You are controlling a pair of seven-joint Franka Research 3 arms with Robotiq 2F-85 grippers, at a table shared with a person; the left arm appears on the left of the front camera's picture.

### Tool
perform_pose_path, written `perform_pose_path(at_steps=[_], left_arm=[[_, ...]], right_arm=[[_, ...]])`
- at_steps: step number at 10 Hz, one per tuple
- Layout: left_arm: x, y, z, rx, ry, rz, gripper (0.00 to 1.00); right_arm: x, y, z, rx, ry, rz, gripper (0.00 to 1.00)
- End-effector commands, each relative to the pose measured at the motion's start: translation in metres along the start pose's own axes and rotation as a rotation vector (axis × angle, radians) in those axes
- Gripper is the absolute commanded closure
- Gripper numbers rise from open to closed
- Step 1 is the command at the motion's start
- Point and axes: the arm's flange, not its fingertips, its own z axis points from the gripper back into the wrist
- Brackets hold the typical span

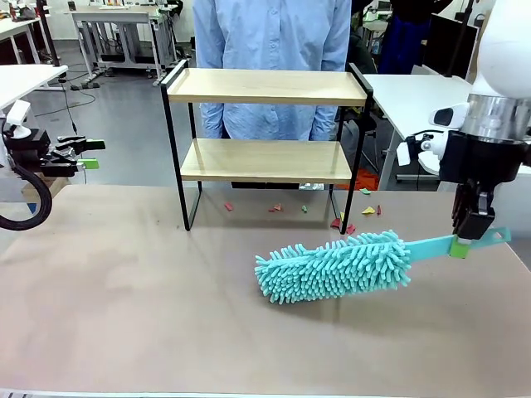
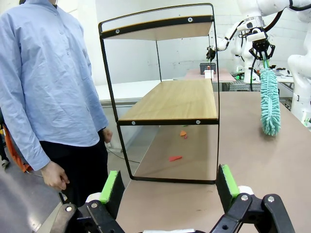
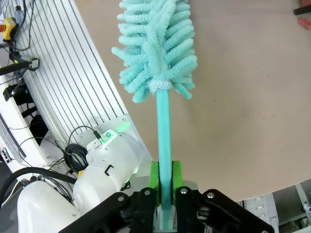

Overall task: Clean the shelf.
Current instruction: Clean the specific section of the Shelf indicated by the human with the Duster.

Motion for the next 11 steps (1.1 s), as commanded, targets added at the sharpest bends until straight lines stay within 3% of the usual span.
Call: perform_pose_path(at_steps=[1, 11], left_arm=[[0.0036, -0.0027, -0.0005, -0.003, 0.004, -0.002, 0.0], [0.0036, -0.0027, -0.0005, -0.003, 0.004, -0.002, 0.0]], right_arm=[[0.0031, -0.0008, 0.0046, -0.006, -0.006, -0.011, 0.87], [0.0031, -0.0008, 0.0046, -0.006, -0.006, -0.011, 0.87]])
